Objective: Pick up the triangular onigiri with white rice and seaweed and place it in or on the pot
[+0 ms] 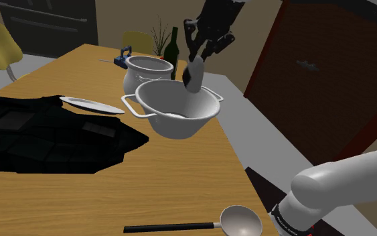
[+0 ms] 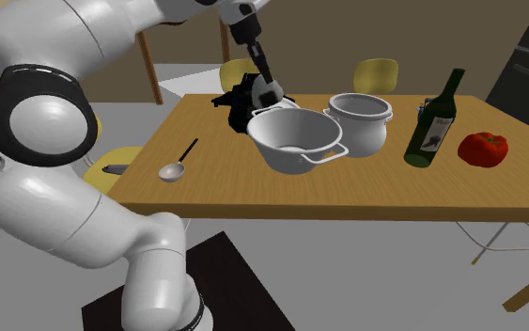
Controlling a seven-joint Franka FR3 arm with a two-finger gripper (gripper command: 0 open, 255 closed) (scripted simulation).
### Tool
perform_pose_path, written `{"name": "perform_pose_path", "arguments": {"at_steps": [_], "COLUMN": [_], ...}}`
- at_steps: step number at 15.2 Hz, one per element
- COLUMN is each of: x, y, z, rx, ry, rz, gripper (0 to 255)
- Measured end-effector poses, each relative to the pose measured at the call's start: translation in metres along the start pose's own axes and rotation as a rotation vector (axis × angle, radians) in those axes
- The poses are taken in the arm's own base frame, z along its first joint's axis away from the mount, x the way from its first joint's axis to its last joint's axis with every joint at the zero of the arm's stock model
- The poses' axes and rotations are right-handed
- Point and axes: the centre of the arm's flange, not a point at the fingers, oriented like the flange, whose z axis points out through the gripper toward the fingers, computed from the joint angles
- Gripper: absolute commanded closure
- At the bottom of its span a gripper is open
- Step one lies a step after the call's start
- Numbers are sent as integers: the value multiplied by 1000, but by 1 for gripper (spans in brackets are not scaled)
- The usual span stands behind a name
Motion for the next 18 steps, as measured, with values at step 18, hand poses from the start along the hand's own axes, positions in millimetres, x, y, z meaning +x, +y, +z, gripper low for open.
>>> {"name": "perform_pose_path", "arguments": {"at_steps": [18], "x": [79], "y": [8], "z": [78], "rx": [0], "ry": [1], "rz": [-1], "gripper": [255]}}
